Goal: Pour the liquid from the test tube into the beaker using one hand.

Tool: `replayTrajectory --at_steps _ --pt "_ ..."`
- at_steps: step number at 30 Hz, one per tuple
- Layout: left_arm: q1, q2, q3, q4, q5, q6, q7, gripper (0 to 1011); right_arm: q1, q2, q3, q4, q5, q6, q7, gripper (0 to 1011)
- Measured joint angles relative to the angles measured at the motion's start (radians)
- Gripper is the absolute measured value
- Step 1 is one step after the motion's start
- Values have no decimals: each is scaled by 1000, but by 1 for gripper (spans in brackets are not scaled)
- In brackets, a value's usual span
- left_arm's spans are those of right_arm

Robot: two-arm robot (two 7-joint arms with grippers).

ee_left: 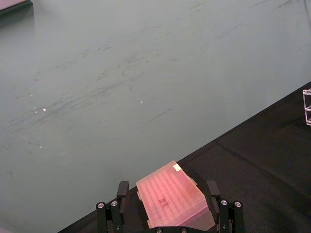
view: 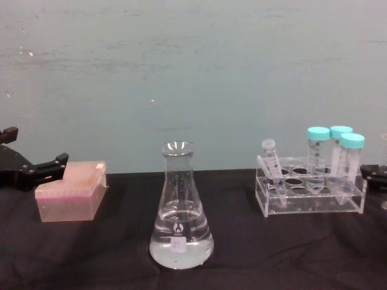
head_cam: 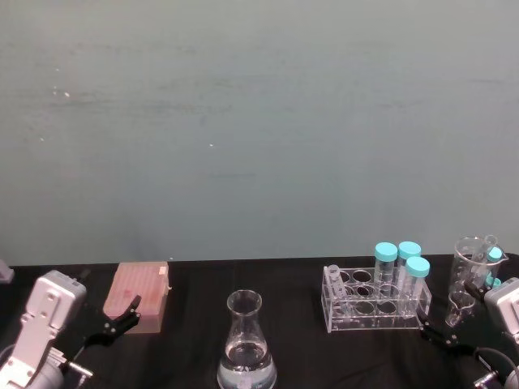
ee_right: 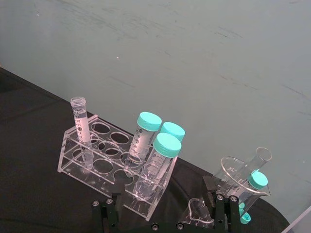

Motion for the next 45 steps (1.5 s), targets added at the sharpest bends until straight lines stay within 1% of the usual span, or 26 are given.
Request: replayTrajectory --at_steps 36,41,45 --pt "0 0 0 0 0 0 0 1000 0 0 0 0 0 0 0 1003" --pt "0 0 0 0 0 0 0 1000 10 -5 15 6 12 0 42 1003" --pt "0 0 0 0 0 0 0 1000 24 -10 21 8 13 -12 74 1003"
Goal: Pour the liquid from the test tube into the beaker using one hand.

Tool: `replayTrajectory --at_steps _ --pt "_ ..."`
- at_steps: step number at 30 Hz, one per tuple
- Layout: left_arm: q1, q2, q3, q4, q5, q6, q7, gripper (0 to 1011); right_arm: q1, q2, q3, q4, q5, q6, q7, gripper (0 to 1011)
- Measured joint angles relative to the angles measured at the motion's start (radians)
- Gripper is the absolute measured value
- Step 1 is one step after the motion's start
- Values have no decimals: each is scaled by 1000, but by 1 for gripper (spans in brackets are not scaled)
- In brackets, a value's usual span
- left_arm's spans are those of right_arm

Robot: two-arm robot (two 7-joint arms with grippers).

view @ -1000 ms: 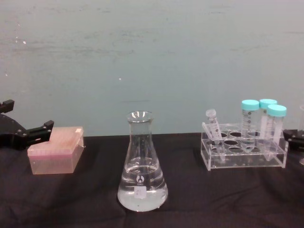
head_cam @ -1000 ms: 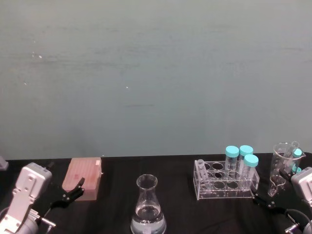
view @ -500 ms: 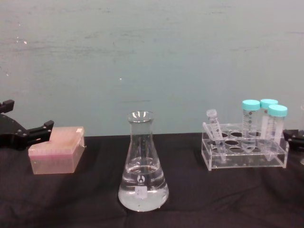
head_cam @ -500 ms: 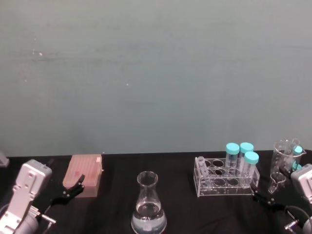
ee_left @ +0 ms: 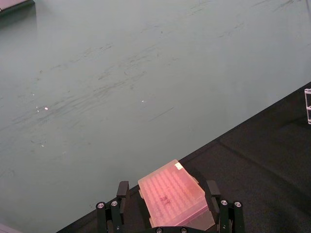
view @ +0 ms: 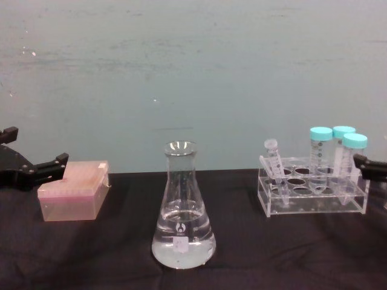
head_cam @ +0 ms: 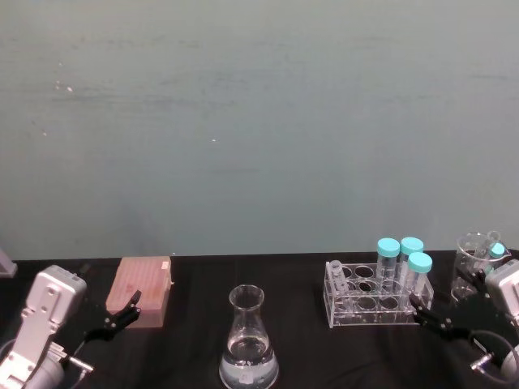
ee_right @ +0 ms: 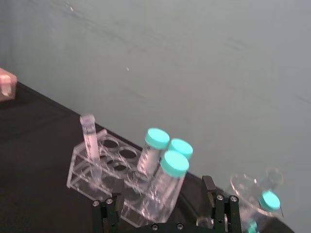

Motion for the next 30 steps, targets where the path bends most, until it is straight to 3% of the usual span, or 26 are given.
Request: replayTrajectory --at_steps 8,16,30 --pt "0 0 0 0 0 0 0 1000 40 -18 -5 5 -25 -30 64 1003" --pt "0 0 0 0 0 0 0 1000 118 -52 -22 60 -23 -48 187 1003" --pt "0 0 0 0 0 0 0 1000 215 -109 -35 163 -11 -23 330 1003"
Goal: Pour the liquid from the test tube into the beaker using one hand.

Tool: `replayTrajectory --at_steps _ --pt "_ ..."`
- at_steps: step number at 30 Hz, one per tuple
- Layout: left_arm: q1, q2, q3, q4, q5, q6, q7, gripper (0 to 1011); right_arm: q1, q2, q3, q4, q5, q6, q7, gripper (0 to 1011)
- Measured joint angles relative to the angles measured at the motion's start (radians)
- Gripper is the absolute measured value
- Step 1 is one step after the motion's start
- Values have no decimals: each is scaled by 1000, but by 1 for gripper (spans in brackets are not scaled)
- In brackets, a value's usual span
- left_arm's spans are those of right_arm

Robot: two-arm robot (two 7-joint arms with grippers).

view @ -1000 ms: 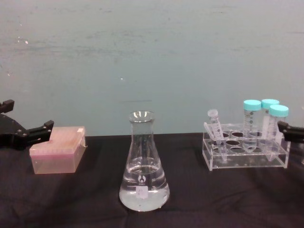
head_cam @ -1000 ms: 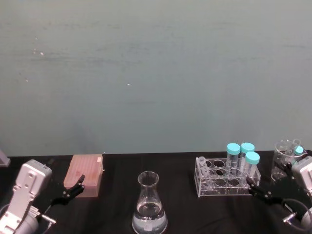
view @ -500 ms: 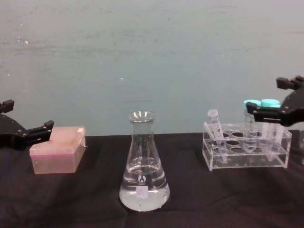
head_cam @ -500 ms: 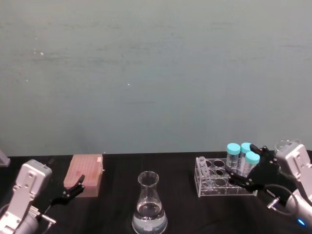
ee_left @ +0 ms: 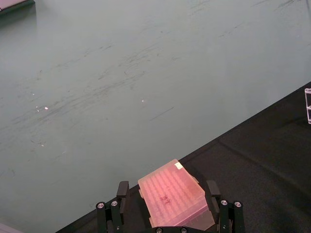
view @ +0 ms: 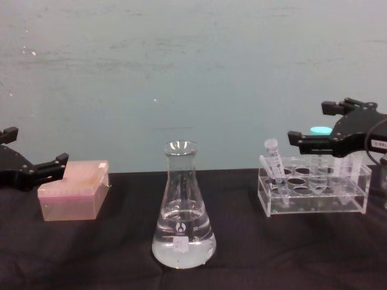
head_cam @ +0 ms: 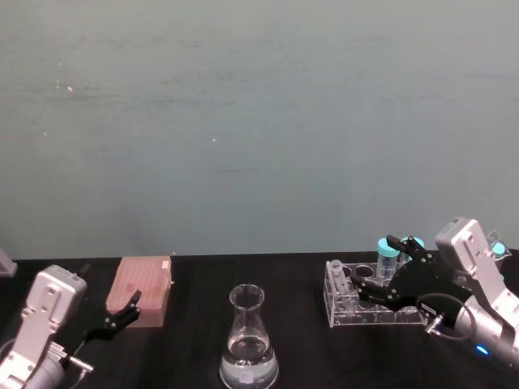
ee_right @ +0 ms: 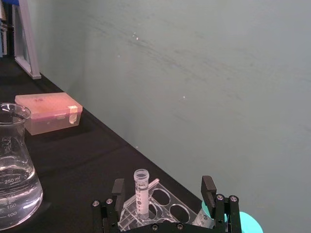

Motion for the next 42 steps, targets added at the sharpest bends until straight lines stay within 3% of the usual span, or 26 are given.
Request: replayTrajectory --at_steps 22,42 --pt "0 0 0 0 0 0 0 1000 112 -92 -6 179 -40 10 121 1003" --pt "0 0 0 0 0 0 0 1000 189 -164 -4 330 -96 0 170 1003"
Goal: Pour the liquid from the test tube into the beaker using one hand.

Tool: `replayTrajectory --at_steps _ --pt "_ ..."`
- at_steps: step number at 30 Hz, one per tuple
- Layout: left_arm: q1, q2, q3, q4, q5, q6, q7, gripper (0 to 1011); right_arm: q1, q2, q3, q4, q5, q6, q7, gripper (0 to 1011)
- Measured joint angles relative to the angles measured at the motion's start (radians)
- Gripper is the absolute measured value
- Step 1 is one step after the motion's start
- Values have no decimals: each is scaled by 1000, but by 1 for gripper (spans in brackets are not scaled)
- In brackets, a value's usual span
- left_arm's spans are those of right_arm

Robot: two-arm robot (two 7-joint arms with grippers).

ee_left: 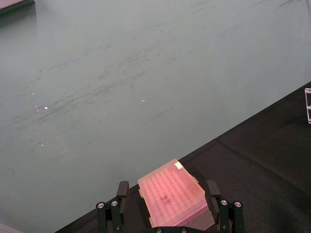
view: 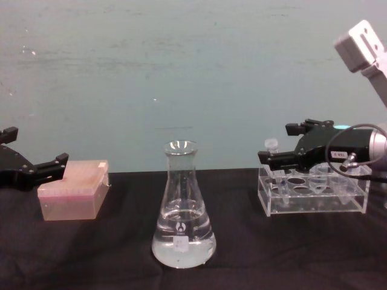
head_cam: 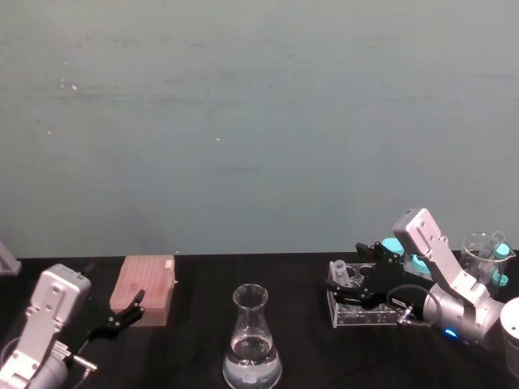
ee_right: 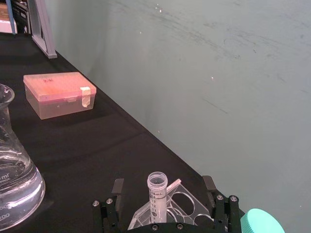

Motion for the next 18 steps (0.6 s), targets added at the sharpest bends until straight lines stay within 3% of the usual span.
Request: replayTrajectory --at_steps 18 --pt "0 0 0 0 0 0 0 1000 50 -50 -9 98 -46 -4 11 1003"
